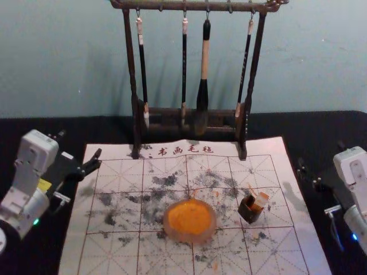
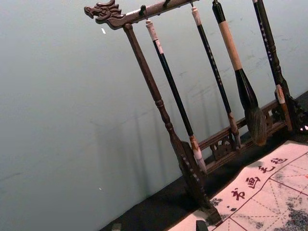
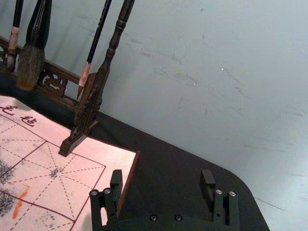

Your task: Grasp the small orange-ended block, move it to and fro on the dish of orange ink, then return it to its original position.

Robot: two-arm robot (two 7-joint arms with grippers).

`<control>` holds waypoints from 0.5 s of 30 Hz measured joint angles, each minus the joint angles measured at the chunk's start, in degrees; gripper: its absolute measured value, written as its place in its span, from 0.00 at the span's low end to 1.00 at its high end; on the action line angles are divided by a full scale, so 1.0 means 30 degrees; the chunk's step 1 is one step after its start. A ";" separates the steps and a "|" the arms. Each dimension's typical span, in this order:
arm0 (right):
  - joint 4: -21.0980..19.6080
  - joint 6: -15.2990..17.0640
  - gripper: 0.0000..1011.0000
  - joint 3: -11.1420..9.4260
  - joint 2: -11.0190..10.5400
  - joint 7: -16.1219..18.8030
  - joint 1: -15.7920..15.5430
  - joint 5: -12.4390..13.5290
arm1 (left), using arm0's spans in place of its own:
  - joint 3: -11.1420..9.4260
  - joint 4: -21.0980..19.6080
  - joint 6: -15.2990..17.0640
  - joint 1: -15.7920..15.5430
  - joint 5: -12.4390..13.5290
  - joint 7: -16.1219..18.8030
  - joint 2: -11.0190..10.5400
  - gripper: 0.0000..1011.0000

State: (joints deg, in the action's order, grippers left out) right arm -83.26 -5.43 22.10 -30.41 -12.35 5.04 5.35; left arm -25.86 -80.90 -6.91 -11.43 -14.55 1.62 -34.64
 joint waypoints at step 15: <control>-0.0035 -0.0030 0.99 0.0025 -0.0028 -0.0020 -0.0010 -0.0024 | -0.0001 0.0001 0.0000 0.0000 0.0000 -0.0001 0.0000 0.99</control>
State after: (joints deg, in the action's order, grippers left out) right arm -83.37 -5.52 22.17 -30.49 -12.41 5.01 5.28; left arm -25.86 -80.90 -6.91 -11.43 -14.55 1.62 -34.65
